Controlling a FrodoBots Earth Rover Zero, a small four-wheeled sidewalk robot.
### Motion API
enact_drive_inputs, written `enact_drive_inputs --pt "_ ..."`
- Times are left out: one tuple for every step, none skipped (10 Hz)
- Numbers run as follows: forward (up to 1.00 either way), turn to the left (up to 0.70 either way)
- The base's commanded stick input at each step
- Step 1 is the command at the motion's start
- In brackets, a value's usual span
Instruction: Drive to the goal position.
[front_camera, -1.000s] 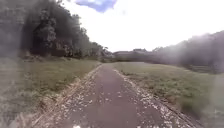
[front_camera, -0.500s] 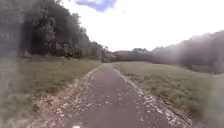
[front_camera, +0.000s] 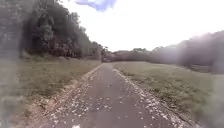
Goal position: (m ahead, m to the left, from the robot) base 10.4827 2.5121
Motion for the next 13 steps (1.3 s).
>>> enact_drive_inputs --pt "0.3 0.0" --pt "0.3 0.0" --pt "0.3 0.0" --pt "0.3 0.0" --pt "0.3 0.0" --pt "0.3 0.0" --pt "0.3 0.0" --pt "0.3 0.0" --pt "0.3 0.0" --pt "0.3 0.0" --pt "0.3 0.0" --pt "0.3 0.0" --pt "0.3 0.0"
